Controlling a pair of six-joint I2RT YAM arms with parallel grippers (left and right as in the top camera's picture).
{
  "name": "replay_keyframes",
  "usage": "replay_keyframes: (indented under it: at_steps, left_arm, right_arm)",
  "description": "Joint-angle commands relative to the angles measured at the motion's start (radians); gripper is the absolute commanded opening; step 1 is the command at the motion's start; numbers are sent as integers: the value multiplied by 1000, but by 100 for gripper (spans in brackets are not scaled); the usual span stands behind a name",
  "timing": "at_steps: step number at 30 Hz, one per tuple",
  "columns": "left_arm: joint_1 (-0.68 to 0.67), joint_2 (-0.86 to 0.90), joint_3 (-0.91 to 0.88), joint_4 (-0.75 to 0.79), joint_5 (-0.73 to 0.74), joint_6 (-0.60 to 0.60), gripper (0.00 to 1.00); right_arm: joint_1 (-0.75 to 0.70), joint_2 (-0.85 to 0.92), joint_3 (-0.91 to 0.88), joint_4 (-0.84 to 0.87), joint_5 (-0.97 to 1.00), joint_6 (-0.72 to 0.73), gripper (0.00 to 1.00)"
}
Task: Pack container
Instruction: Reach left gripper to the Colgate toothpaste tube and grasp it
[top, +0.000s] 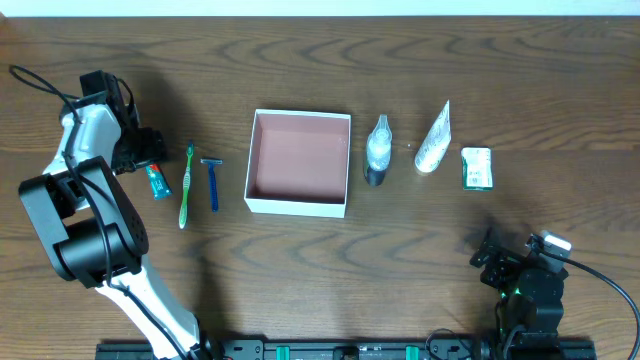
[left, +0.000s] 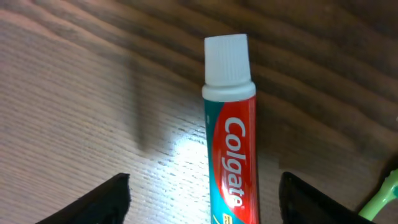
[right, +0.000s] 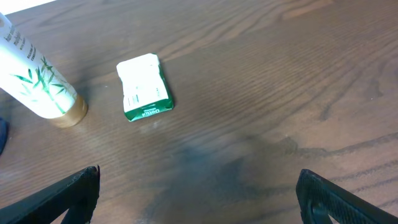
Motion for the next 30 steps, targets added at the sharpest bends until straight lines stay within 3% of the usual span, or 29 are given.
replay_keyframes:
  at_steps: [1,8,18,21,24,30]
  left_arm:
    - [6,16,11,11,-1,33,73]
    - [8,27,10,17,-4,52,65]
    - [8,47,10,2,-3,95,63]
    - [8,55,10,-9,-3,95,54]
    - [7,60,9,-12,-3,95,51]
    - [7,53,12,-33,-4,95,25]
  right_arm:
    - [-10,-5,-1,-1,6,-14,99]
    - [-10,-5,-1,-1,6,-14,99]
    - [-10,-5,-1,-1,6,-14,99]
    - [-10,-5,-1,-1,6,-14,99]
    - [-10,-5,-1,0,6,-14,99]
    - [-10,-5,-1,-1,6,-14,99]
